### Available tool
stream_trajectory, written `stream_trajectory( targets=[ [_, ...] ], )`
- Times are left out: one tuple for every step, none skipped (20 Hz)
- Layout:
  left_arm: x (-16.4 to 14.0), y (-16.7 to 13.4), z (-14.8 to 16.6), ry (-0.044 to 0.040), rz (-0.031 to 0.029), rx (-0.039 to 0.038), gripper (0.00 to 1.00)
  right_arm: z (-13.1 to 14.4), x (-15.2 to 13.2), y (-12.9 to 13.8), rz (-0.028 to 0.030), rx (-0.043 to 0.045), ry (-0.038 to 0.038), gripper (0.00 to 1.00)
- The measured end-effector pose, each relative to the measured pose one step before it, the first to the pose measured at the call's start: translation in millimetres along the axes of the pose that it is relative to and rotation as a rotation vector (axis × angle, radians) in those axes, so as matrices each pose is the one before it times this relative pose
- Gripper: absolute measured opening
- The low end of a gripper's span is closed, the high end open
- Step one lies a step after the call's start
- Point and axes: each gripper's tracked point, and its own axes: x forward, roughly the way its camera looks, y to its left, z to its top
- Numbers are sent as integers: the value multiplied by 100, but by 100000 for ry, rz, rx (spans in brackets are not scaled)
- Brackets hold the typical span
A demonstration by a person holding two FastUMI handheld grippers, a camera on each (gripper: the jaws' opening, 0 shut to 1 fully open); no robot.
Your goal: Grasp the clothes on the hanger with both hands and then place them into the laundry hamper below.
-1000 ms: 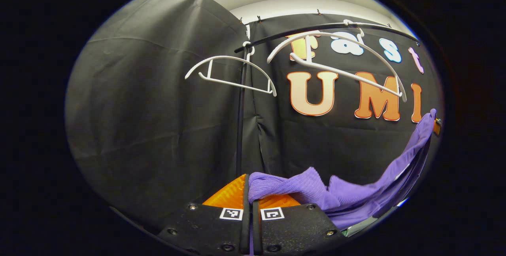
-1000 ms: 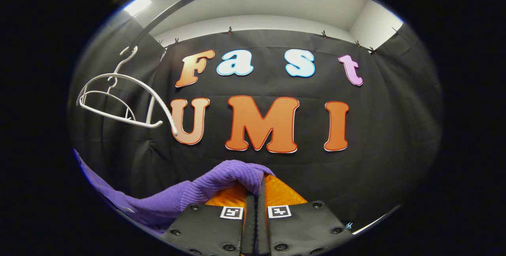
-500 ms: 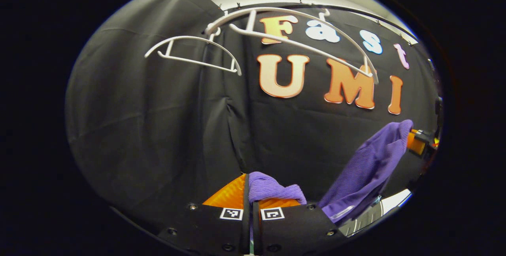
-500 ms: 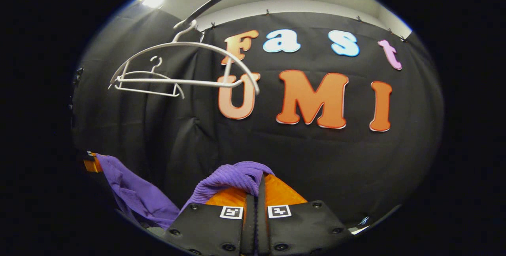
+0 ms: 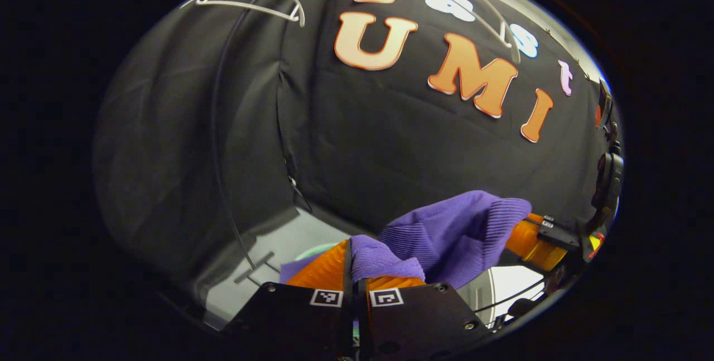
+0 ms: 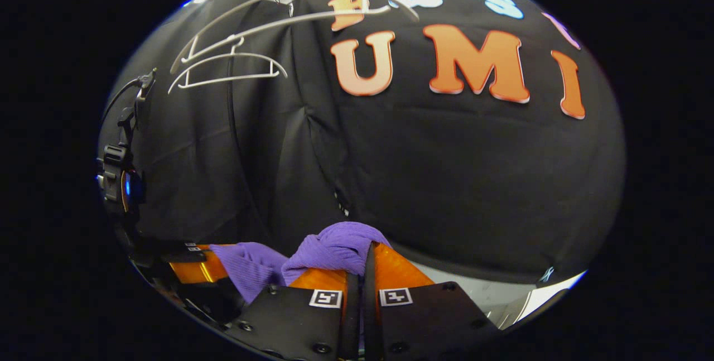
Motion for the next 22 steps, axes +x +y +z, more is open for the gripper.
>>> stream_trajectory(
  targets=[
    [234,-248,-1127,3326,-296,-2820,5,-1545,528,490,324,1797,3661,11],
    [112,-179,-904,2879,-44,-913,5,-1235,245,181,66,895,2786,11],
    [423,-127,-1147,2112,-383,-95,5,-1048,231,-55,-312,508,2322,11],
    [122,-254,-1047,2451,-591,-152,5,-987,291,26,-441,661,2697,11],
    [500,-273,-1001,3387,-562,-968,5,-864,114,98,-465,1291,3356,11],
    [268,-7,-1036,4297,-285,-641,5,-997,463,-37,-409,1100,3043,11],
    [149,422,-659,2380,1196,-2761,5,-908,186,-93,-1299,1093,3090,11],
    [404,342,-508,2474,468,-1943,5,-1041,270,-265,-1147,156,2383,11],
    [297,614,-424,1689,223,-2354,6,-870,247,-228,-988,-217,2657,11],
    [130,482,-338,1324,512,-2127,6,-674,337,-177,-632,252,2177,12],
    [398,210,-147,1388,1131,-1449,5,-426,-89,-555,-21,633,2005,11],
    [-70,264,-31,867,1058,-1190,6,-475,222,-114,-20,610,1661,12],
    [-115,64,32,328,456,-1148,6,-349,427,-133,-247,496,1532,11],
    [-5,15,200,-88,191,-987,6,-95,327,-212,-405,424,932,11],
    [-221,72,-20,-184,527,-473,6,-323,613,-107,-349,606,1423,11],
    [-188,239,104,-80,776,4,6,-122,102,-108,-295,680,1076,13],
    [-150,284,7,-2,1158,461,8,-478,47,39,-250,780,1664,14],
    [15,113,31,36,868,809,10,-244,151,-58,-371,809,1575,15],
    [327,188,-80,-142,481,946,18,-369,8,-164,-26,630,1519,15],
    [-24,-31,69,-245,547,1021,24,-468,276,-389,-1480,236,1703,7],
    [74,155,92,74,1186,1355,26,-647,124,-325,-1081,53,2349,23],
    [-86,131,-212,351,785,760,51,-427,165,37,407,498,1453,38]
  ],
)
